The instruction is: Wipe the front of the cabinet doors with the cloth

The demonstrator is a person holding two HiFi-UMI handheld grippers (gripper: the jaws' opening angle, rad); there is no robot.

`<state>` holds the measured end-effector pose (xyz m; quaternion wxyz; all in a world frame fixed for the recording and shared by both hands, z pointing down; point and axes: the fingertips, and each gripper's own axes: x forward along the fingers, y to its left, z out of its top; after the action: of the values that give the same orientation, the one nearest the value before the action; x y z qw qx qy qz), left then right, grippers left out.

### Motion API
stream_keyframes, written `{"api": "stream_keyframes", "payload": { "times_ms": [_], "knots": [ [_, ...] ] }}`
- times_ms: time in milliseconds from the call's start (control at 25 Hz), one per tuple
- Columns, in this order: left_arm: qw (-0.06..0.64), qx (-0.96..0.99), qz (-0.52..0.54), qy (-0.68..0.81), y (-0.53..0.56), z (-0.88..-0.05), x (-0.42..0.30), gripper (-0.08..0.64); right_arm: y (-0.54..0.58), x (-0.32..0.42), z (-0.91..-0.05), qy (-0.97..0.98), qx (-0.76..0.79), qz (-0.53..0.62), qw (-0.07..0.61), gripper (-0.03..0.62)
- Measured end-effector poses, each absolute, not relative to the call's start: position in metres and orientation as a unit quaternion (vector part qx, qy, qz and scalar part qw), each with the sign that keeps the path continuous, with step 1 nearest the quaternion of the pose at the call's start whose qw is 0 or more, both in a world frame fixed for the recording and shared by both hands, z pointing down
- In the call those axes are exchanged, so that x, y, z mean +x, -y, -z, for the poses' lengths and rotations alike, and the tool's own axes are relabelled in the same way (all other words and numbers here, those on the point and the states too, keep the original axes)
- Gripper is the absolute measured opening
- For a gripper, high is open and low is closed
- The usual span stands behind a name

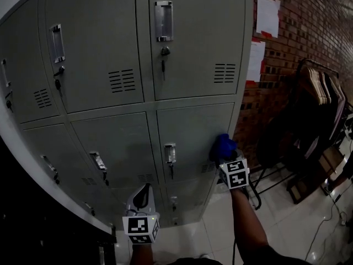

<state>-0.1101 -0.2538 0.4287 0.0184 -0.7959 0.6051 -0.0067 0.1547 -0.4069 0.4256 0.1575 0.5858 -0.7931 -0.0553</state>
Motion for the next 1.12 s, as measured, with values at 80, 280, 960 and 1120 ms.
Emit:
{"api": "stream_keyframes", "payload": {
  "times_ms": [80, 280, 960, 1120],
  "knots": [
    [0.019, -0.796, 0.007, -0.605, 0.253, -0.428, -0.110, 0.014, 0.405, 0.162, -0.432, 0.786, 0.594, 0.055, 0.164, 0.083],
    [0.017, -0.795, 0.009, -0.606, 0.253, -0.431, -0.110, 0.014, 0.391, 0.164, -0.471, 0.783, 0.597, 0.034, 0.172, 0.083],
    [0.012, -0.788, 0.022, -0.615, 0.254, -0.440, -0.123, 0.014, 0.400, 0.101, -0.551, 0.803, 0.555, -0.018, 0.216, 0.086],
    [0.011, -0.782, 0.020, -0.622, 0.254, -0.439, -0.130, 0.014, 0.392, 0.055, -0.550, 0.827, 0.523, -0.014, 0.206, 0.086]
  ]
}}
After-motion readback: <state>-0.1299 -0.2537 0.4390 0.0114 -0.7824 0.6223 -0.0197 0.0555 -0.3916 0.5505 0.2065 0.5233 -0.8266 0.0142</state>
